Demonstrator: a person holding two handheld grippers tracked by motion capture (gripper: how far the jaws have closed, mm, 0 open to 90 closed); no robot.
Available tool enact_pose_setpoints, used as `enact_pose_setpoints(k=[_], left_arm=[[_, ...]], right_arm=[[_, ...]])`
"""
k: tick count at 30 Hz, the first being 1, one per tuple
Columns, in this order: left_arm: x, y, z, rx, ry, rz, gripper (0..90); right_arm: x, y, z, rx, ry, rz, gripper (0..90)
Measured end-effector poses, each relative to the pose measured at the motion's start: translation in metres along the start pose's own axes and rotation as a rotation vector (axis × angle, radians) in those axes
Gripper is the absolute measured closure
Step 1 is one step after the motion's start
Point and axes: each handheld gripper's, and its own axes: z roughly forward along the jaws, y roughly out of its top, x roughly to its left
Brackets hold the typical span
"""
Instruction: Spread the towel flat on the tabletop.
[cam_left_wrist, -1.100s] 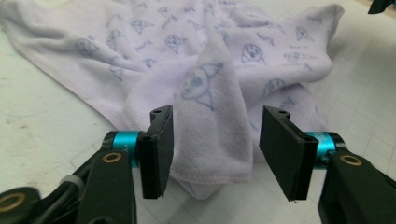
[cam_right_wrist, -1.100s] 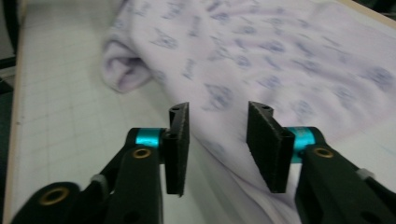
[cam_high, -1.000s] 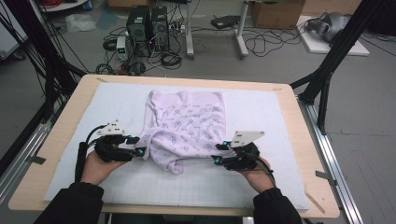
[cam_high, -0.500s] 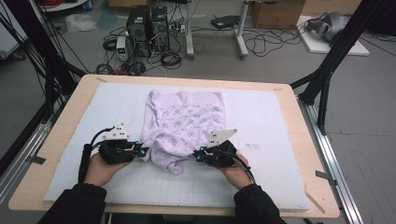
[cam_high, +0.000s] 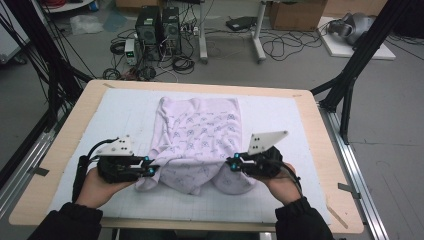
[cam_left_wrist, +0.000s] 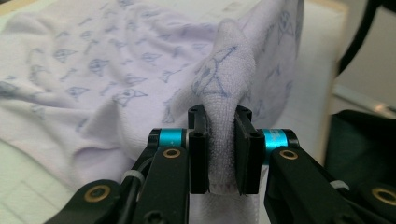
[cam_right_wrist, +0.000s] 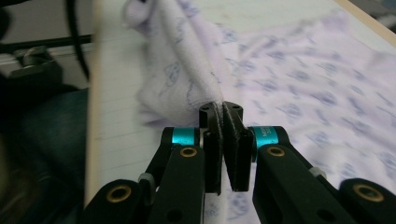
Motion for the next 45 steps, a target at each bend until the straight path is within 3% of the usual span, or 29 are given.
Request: enact_pose_setpoints(k=[4, 8, 10, 12, 15, 16, 19, 23, 25, 27, 29, 31, 32, 34, 36, 38, 45], left_arm=[[0.036, -0.001, 0.034, 0.016, 0.075, -0.091, 78.3], [0.064, -0.01, 0.069, 0.089, 0.14, -0.15, 77.3], [0.072, -0.015, 0.077, 0.118, 0.148, -0.179, 73.9], [0.073, -0.014, 0.071, 0.098, 0.154, -0.195, 65.0], [0.067, -0.011, 0.052, 0.062, 0.164, -0.165, 60.4], [0.064, -0.01, 0.045, 0.053, 0.166, -0.162, 57.0], [0.053, -0.012, 0.027, 0.011, 0.164, -0.144, 46.9], [0.036, -0.022, 0.016, 0.011, 0.126, -0.119, 40.7], [0.028, -0.028, 0.019, 0.026, 0.099, -0.104, 40.7], [0.023, -0.033, 0.026, 0.063, 0.097, -0.086, 41.0], [0.023, -0.037, 0.036, 0.094, 0.088, -0.078, 48.0], [0.023, -0.04, 0.045, 0.127, 0.09, -0.063, 66.3], [0.022, -0.04, 0.047, 0.128, 0.087, -0.058, 75.1], [0.023, -0.04, 0.045, 0.111, 0.08, -0.061, 83.4], [0.024, -0.037, 0.038, 0.085, 0.069, -0.074, 84.9], [0.024, -0.033, 0.028, 0.05, 0.067, -0.081, 85.6], [0.025, -0.02, -0.003, -0.034, 0.075, -0.106, 86.3]], right_arm=[[-0.039, -0.009, 0.029, 0.047, -0.075, 0.074, 86.5], [-0.071, -0.023, 0.059, 0.088, -0.126, 0.168, 84.7], [-0.079, -0.029, 0.069, 0.119, -0.152, 0.189, 81.2], [-0.082, -0.032, 0.07, 0.134, -0.161, 0.205, 76.6], [-0.078, -0.03, 0.056, 0.079, -0.166, 0.201, 71.5], [-0.072, -0.027, 0.048, 0.058, -0.183, 0.183, 69.6], [-0.056, -0.022, 0.032, -0.004, -0.167, 0.145, 66.7], [-0.03, -0.022, 0.026, -0.015, -0.135, 0.086, 61.4], [-0.021, -0.026, 0.028, 0.004, -0.126, 0.073, 58.4], [-0.017, -0.033, 0.035, 0.044, -0.122, 0.064, 58.1], [-0.018, -0.039, 0.043, 0.072, -0.133, 0.074, 64.7], [-0.02, -0.045, 0.048, 0.094, -0.137, 0.084, 76.9], [-0.021, -0.047, 0.048, 0.095, -0.118, 0.09, 84.1], [-0.022, -0.05, 0.044, 0.07, -0.098, 0.094, 87.2], [-0.022, -0.051, 0.034, 0.043, -0.075, 0.096, 87.8], [-0.022, -0.053, 0.022, 0.045, -0.1, 0.084, 88.0], [-0.031, -0.067, -0.022, 0.019, -0.167, 0.122, 88.2]])
